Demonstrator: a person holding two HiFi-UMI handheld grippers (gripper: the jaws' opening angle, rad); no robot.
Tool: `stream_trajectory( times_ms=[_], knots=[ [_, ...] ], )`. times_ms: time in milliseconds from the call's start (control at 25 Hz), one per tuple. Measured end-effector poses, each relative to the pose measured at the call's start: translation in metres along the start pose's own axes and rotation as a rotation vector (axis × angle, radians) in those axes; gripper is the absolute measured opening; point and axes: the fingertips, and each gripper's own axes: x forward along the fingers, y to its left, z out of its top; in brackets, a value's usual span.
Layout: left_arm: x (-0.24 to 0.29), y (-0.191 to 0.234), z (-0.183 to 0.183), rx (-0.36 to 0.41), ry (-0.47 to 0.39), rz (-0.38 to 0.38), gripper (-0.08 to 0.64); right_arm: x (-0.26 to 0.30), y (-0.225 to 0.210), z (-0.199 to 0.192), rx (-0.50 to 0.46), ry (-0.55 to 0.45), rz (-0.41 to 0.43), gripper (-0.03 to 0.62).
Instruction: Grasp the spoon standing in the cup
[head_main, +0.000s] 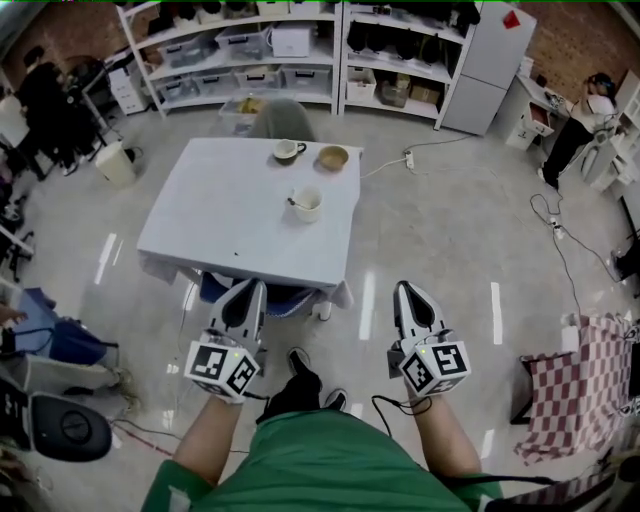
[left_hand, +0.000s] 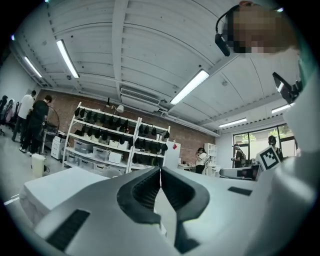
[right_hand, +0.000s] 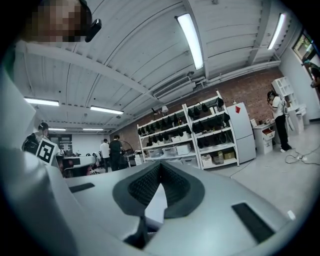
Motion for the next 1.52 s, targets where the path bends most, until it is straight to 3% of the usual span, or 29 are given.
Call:
stream_trajectory(
  times_ms=[200, 480, 680, 880, 1080, 1360, 1520],
  knots=[
    [0.06, 0.037, -0.007, -0.021, 0.013, -0.025, 0.021, 0.053, -0.019, 0.003, -0.008, 0.016, -0.033, 0.021],
    [0.171, 0.068, -0.017, -0.071, 0.027, -0.057, 0.021, 0.134, -0.077, 0.017, -0.047, 0.055, -0.072, 0.021],
    [0.206, 0.122, -0.029, -0.118, 0.044, -0.052, 0.021, 0.201, -0.078, 0.009, -0.054, 0.092, -0.08, 0.021],
    [0.235, 0.159, -0.044, -0.224, 0.088, -0.031, 0.022, 0.266, -0.082, 0.01, -0.059, 0.135, -0.058, 0.021],
    [0.255, 0.186, -0.061, -0.28, 0.114, 0.016, 0.023, 0.317, -0.079, 0.006, -0.073, 0.166, -0.004, 0.021],
    [0.279, 0.207, -0.121, -0.389, 0.199, 0.104, 0.033, 0.354, -0.092, -0.024, -0.04, 0.195, 0.059, 0.021],
    [0.304, 0.204, -0.159, -0.478, 0.255, 0.175, 0.117, 0.366, -0.117, -0.028, -0.018, 0.198, 0.112, 0.021]
  ],
)
